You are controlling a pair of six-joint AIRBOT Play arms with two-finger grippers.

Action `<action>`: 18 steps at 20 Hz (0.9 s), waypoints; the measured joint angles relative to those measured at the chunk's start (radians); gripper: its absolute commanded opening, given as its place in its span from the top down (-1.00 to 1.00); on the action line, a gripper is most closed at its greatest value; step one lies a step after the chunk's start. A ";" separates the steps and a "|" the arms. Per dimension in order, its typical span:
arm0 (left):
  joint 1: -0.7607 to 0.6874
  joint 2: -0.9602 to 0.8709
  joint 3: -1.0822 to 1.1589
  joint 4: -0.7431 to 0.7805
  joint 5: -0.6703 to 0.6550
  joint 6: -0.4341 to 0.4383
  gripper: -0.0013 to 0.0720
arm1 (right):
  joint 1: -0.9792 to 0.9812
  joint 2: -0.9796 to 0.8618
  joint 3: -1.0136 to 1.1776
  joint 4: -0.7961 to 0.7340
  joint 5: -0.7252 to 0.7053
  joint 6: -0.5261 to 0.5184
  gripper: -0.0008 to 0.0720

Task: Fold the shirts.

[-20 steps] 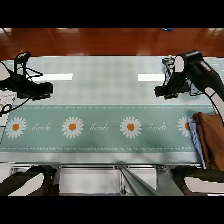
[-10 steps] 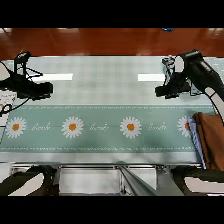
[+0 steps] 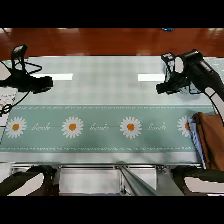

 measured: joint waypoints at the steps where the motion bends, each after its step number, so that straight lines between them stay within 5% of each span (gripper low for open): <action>1: 0.000 -0.003 0.003 0.000 0.068 -0.001 -0.42 | 0.000 0.000 0.007 0.004 -0.041 0.000 -0.17; 4: 0.006 -0.007 0.050 0.000 0.221 -0.004 -0.42 | 0.000 0.000 0.074 -0.046 -0.130 0.003 -0.17; 9: 0.019 0.033 0.124 0.004 0.244 -0.001 -0.42 | -0.117 -0.021 0.194 -0.210 -0.251 0.065 -0.16; 18: -0.018 0.045 -0.133 0.004 0.217 0.033 -0.42 | -0.481 -0.291 0.252 0.161 -0.357 -0.051 -0.16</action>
